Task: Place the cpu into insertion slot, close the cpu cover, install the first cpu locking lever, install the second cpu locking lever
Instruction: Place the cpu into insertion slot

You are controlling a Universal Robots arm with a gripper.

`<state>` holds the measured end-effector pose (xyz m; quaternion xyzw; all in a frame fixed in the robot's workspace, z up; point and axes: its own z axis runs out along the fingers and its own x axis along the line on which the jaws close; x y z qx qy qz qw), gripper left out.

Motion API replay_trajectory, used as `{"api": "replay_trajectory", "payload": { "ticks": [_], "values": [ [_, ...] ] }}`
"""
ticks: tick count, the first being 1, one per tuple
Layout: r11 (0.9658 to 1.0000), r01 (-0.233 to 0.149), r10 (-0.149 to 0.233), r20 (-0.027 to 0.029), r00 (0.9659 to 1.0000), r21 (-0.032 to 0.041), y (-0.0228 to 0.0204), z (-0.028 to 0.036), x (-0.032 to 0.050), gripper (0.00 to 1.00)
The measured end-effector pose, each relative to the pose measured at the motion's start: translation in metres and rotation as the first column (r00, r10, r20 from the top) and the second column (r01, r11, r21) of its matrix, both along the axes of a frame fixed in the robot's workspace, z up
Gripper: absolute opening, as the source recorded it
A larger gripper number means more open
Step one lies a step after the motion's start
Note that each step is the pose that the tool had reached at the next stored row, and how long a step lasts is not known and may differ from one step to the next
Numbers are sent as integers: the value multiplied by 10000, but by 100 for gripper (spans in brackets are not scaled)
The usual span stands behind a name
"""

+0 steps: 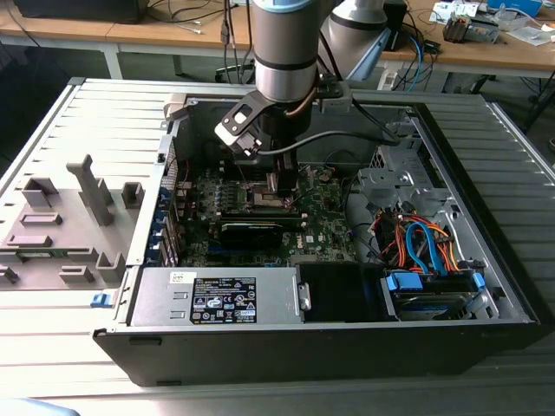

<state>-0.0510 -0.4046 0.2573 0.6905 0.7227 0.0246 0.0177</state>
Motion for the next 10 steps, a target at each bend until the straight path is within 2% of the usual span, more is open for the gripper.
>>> {"api": "replay_trajectory", "payload": {
  "ticks": [3,10],
  "values": [
    [9999,-1,1,1,10000,115,1,-16,-19,55],
    [9999,10,-10,0,10000,127,3,-60,-73,55]
  ]
}}
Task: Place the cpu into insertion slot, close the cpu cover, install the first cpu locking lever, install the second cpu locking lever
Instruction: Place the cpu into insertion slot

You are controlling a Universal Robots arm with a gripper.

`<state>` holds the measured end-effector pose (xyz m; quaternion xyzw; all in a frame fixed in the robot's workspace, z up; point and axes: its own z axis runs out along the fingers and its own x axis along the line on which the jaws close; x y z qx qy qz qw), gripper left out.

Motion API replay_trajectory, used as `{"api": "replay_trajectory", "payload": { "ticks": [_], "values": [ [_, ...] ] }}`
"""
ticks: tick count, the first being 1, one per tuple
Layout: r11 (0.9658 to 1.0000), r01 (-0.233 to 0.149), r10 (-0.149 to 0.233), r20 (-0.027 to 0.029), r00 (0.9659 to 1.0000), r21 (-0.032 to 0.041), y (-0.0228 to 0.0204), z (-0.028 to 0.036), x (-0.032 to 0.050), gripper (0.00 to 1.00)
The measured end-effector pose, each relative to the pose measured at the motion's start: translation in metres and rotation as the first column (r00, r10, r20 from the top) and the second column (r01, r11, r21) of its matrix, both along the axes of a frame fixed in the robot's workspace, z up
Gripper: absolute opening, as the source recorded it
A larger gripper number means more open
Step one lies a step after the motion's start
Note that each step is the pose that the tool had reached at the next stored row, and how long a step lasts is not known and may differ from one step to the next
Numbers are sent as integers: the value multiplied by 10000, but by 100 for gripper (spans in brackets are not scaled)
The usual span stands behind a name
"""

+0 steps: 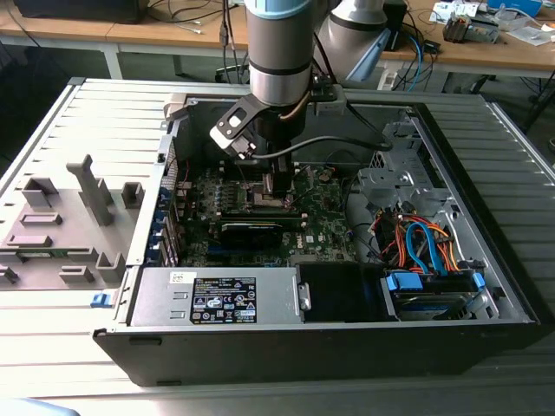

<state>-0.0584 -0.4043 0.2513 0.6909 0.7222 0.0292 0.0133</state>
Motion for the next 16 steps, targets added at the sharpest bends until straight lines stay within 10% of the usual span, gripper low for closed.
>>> {"api": "replay_trajectory", "payload": {
  "ticks": [16],
  "values": [
    [10000,9,-9,0,10000,0,2,-82,-28,55]
  ]
}}
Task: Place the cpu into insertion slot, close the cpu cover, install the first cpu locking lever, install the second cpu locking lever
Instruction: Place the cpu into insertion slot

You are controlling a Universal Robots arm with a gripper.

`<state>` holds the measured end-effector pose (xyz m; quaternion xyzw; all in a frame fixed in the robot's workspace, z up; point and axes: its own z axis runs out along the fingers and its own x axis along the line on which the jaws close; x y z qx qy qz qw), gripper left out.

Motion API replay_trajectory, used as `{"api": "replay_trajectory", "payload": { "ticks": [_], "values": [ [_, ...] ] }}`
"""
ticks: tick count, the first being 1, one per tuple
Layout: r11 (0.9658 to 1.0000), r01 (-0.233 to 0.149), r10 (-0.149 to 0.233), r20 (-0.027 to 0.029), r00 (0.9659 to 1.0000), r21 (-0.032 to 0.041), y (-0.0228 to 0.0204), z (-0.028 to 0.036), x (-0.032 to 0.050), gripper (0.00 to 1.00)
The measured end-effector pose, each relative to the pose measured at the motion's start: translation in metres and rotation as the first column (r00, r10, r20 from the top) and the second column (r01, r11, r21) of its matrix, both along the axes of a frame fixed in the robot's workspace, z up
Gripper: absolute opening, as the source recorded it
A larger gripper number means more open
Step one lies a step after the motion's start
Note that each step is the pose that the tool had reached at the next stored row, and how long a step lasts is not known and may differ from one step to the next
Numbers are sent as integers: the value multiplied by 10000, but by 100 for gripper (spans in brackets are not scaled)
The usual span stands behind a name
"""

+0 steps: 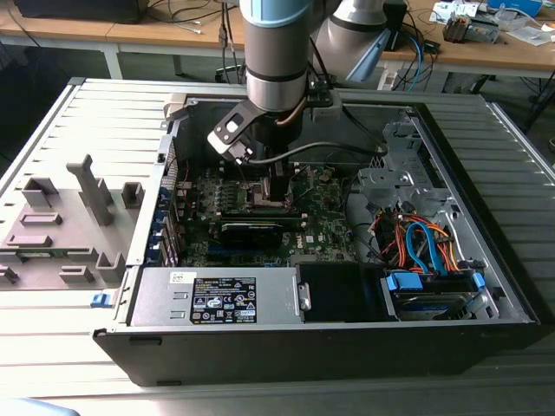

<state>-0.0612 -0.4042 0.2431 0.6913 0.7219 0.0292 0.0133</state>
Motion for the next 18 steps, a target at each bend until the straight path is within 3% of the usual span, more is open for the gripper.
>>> {"api": "replay_trajectory", "payload": {
  "ticks": [18],
  "values": [
    [10000,0,0,0,10000,0,1,-47,-1,55]
  ]
}}
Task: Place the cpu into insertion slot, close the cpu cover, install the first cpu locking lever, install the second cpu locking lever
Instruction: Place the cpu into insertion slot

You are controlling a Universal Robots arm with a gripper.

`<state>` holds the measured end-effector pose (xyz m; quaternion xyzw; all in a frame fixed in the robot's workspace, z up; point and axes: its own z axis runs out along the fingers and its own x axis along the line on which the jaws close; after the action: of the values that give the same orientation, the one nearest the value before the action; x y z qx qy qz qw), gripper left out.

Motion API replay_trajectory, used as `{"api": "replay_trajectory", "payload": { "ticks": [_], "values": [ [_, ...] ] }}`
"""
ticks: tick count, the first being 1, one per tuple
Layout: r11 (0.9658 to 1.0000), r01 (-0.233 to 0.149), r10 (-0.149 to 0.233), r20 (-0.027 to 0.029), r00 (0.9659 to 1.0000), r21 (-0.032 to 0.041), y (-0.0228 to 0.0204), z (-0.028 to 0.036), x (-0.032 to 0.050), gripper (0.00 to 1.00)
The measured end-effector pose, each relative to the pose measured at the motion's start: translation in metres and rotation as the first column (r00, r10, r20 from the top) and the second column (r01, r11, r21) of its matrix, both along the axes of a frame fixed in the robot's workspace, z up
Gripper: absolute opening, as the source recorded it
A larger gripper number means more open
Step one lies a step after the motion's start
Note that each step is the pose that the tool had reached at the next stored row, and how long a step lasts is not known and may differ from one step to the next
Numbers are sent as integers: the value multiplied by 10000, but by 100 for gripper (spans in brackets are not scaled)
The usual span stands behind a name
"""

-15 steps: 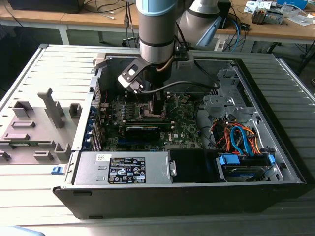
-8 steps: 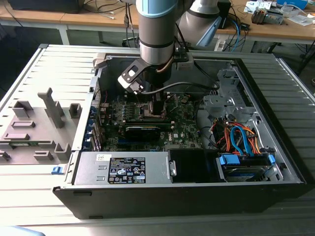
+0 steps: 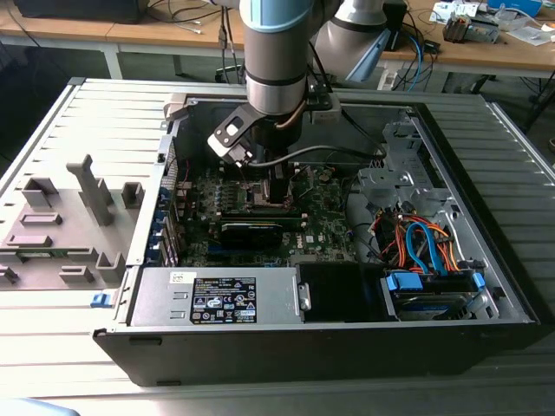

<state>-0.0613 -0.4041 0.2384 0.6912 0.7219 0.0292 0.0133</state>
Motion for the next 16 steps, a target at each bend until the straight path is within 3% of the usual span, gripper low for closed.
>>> {"api": "replay_trajectory", "payload": {
  "ticks": [8,16],
  "values": [
    [10000,0,0,-1,10000,-1,2,-21,-1,55],
    [10000,1,-1,0,10000,1,33,-52,-10,55]
  ]
}}
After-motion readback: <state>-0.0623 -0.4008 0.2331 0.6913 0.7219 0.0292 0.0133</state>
